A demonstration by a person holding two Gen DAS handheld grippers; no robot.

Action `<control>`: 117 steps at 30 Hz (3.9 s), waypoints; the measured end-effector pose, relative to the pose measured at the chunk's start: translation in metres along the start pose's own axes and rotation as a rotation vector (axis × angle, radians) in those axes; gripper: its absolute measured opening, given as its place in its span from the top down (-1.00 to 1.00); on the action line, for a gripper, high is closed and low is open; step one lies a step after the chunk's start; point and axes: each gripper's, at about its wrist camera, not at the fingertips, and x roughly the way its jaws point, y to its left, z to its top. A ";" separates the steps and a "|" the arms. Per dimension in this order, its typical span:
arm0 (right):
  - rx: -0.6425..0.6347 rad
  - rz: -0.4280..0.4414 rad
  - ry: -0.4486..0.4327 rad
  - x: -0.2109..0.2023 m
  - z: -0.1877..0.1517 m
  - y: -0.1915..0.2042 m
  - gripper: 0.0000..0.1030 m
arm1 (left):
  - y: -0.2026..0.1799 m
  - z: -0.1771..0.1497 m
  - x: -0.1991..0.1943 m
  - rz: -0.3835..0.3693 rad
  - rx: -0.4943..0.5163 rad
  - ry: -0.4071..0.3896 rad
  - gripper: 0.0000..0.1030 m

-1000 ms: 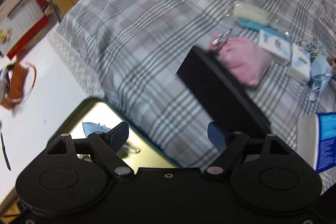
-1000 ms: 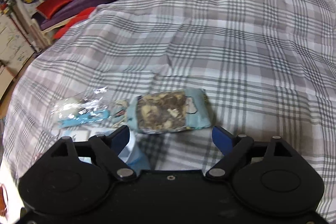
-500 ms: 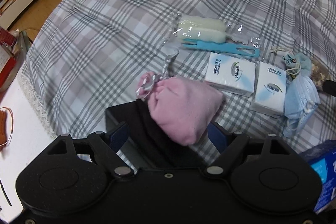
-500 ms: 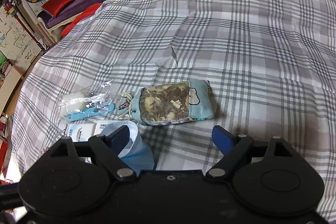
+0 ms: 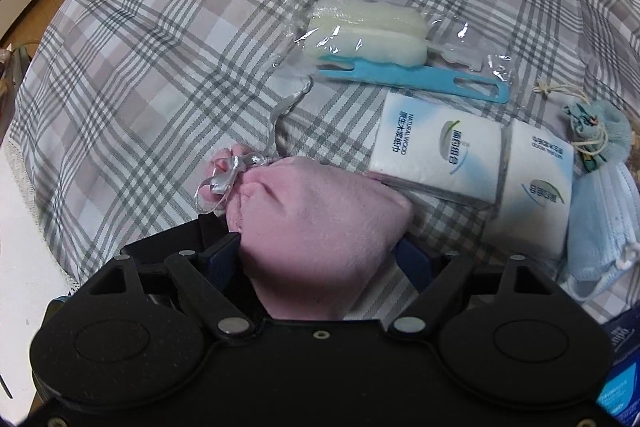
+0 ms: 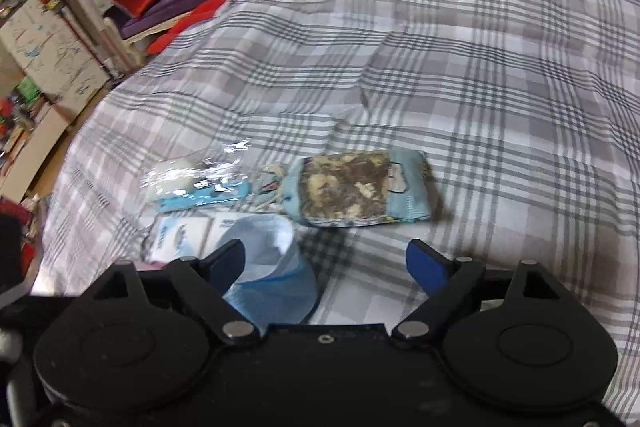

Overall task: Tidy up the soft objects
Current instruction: 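Grasp the pink drawstring pouch with the left tool while the right tool grasps the blue mask, then carry the pink pouch and blue mask over the gold tray with both tools, then lower the pouch and mask into the gold tray and open both tools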

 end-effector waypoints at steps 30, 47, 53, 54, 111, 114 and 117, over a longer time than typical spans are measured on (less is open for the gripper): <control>-0.174 -0.027 0.077 0.047 -0.018 0.036 -0.78 | 0.003 -0.002 -0.051 -0.145 -0.088 -0.011 -0.22; -0.091 -0.003 -0.044 0.010 -0.003 0.003 0.38 | 0.089 -0.079 -0.103 -0.115 -0.169 -0.018 -0.22; -0.051 0.009 -0.119 -0.003 0.001 -0.002 0.38 | 0.155 -0.129 -0.099 -0.047 -0.304 -0.003 -0.22; -0.058 0.009 -0.126 -0.003 0.001 0.001 0.38 | 0.166 -0.137 -0.097 -0.041 -0.328 0.004 -0.22; -0.594 0.264 0.269 -0.029 -0.240 0.292 0.01 | 0.300 -0.209 -0.070 -0.031 -0.616 -0.049 -0.41; -0.596 0.273 0.259 -0.031 -0.239 0.294 -0.15 | 0.299 -0.209 -0.070 -0.036 -0.613 -0.047 -0.41; -0.602 0.274 0.252 -0.032 -0.239 0.294 -0.16 | 0.297 -0.209 -0.070 -0.035 -0.606 -0.049 -0.41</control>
